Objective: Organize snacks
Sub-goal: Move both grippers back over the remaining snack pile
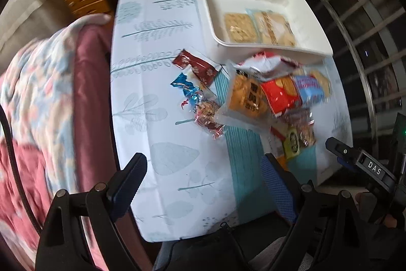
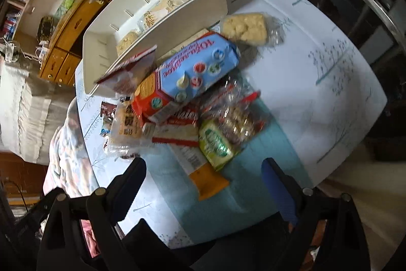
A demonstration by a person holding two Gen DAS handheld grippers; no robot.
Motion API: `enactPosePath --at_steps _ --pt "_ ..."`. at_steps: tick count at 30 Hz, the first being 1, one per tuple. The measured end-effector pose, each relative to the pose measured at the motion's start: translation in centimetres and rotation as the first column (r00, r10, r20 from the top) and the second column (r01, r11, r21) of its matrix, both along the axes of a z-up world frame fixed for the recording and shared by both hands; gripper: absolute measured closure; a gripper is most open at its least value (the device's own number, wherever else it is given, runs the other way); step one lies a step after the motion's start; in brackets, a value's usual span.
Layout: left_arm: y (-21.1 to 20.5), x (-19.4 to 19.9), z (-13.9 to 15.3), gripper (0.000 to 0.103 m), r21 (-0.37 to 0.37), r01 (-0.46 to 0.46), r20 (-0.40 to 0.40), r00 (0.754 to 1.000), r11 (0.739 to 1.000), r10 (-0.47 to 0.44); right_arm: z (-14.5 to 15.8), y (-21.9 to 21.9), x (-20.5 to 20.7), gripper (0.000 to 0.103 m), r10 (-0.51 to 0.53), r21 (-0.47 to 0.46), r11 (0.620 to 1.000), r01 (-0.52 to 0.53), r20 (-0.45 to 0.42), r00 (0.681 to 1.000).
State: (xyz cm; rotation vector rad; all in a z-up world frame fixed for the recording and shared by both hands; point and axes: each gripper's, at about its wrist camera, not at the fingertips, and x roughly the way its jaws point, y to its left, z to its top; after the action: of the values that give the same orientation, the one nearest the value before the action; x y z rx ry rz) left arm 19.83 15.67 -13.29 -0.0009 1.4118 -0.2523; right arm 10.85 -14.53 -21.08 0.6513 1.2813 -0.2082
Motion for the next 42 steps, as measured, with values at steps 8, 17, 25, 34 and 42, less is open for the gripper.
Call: enactPosePath --at_steps 8,17,25,34,42 --pt "-1.9 1.3 -1.3 0.013 0.000 0.166 -0.050 0.985 0.986 -0.165 1.0 3.7 -2.1 0.011 0.056 -0.080 0.996 -0.049 0.079 0.995" --pt "-5.5 2.9 -3.2 0.013 0.033 0.267 -0.115 0.958 0.963 -0.262 0.9 6.7 -3.1 0.018 0.233 -0.249 0.951 -0.185 0.178 0.956" --pt "-8.8 4.9 -6.0 0.013 0.106 0.303 -0.171 0.944 0.947 -0.283 -2.0 8.2 -3.6 0.034 0.335 -0.315 0.909 -0.273 0.162 0.928" --pt "-12.1 6.3 -9.9 0.013 0.196 0.349 -0.216 0.927 0.916 -0.306 -5.8 8.2 -3.5 0.051 0.408 -0.318 0.878 -0.358 0.106 0.907" --pt "-14.2 7.8 -12.4 0.013 0.239 0.354 -0.220 0.927 0.904 -0.305 -7.6 8.2 -2.9 0.057 0.510 -0.301 0.831 -0.468 0.073 0.857"
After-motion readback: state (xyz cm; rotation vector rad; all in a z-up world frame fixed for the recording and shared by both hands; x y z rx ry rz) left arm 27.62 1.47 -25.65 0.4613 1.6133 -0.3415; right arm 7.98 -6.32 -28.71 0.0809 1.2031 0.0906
